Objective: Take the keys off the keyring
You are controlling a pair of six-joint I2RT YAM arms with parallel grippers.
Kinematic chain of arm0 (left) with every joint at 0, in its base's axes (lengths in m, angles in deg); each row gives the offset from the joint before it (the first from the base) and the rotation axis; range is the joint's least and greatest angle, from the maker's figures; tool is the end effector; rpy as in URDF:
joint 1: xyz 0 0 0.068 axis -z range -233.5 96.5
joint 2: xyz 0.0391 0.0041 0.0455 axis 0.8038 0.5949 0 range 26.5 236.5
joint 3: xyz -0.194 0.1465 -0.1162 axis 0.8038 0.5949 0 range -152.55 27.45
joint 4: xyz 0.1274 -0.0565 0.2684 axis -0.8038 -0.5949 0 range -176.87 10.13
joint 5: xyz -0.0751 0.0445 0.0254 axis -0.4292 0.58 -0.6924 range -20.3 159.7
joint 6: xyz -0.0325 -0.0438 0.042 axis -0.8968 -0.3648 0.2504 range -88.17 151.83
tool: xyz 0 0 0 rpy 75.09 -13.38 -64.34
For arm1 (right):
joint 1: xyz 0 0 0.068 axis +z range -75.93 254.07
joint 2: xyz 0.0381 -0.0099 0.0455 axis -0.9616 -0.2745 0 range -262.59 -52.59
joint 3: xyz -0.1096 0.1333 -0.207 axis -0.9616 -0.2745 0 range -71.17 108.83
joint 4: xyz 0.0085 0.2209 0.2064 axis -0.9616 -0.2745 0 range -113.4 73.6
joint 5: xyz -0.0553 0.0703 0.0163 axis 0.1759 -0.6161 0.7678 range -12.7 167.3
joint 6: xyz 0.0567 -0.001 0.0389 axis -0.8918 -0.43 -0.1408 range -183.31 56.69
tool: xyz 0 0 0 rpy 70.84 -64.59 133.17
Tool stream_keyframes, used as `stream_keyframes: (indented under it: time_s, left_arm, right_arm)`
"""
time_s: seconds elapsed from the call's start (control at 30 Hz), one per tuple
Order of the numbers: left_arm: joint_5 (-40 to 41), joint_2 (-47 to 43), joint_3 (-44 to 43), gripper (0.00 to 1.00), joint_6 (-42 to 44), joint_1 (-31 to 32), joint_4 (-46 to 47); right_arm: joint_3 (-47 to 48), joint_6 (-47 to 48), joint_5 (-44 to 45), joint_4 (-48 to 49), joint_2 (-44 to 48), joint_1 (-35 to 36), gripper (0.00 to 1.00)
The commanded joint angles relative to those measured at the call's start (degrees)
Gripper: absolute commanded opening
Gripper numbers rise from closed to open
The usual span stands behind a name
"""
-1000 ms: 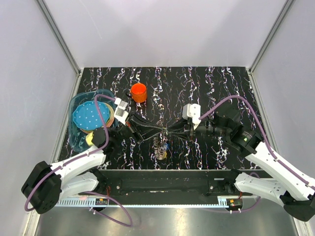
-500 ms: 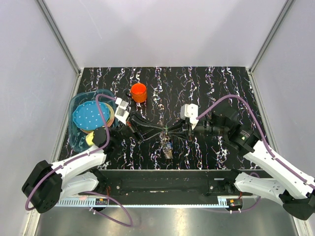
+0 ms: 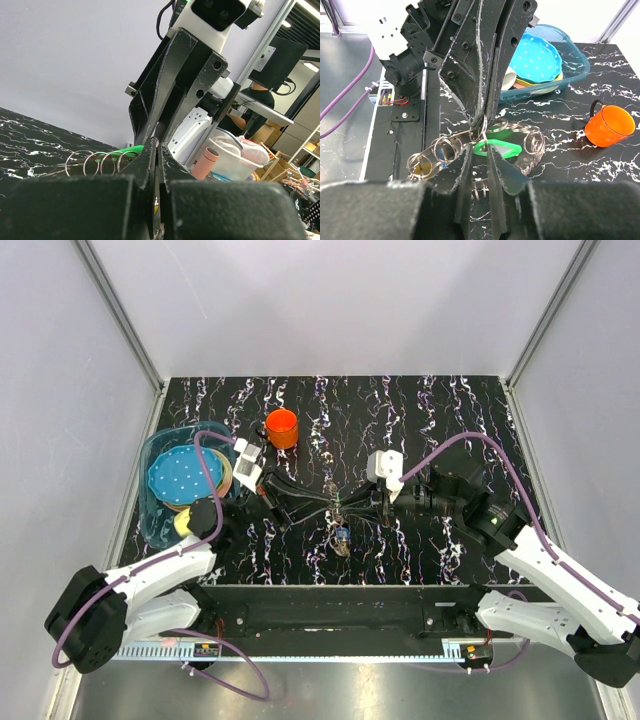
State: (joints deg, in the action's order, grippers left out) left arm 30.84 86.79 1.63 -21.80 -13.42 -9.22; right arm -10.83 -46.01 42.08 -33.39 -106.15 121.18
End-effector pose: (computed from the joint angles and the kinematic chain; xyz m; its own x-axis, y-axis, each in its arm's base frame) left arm 0.1744 -0.1924 0.2953 -0.4478 -0.4427 -0.7768 0.8908 -0.1460 -0.4303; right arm 0.1548 0.2138 0.3956 0.1777 -0.1658 -0.9700 -0.9762 0.0951 -0.1951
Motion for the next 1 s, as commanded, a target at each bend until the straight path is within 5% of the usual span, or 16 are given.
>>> stream_keyframes:
  time_s: [0.0,0.17,0.27,0.6,0.97]
  left_arm:
    - [-0.3,-0.1,-1.9,0.00,-0.3,-0.4,24.8]
    - [0.0,0.0,-1.7,0.00,-0.4,-0.6,24.8]
    - [1.4,-0.1,-1.5,0.00,-0.4,-0.9,24.8]
    - [13.0,-2.6,2.0,0.00,3.9,-1.3,15.0]
    - [19.4,-6.1,3.4,0.00,8.1,-1.3,3.1]
  right_arm:
    - [2.2,-1.0,-0.6,3.5,0.0,0.3,0.22]
    - [2.4,-0.8,-0.8,2.9,-0.5,0.3,0.17]
    - [2.6,-0.7,-0.6,2.3,-0.7,0.3,0.00]
    - [1.6,-2.0,4.5,4.4,-2.3,1.0,0.00]
    - [2.0,0.5,20.7,5.8,-6.0,6.8,0.00]
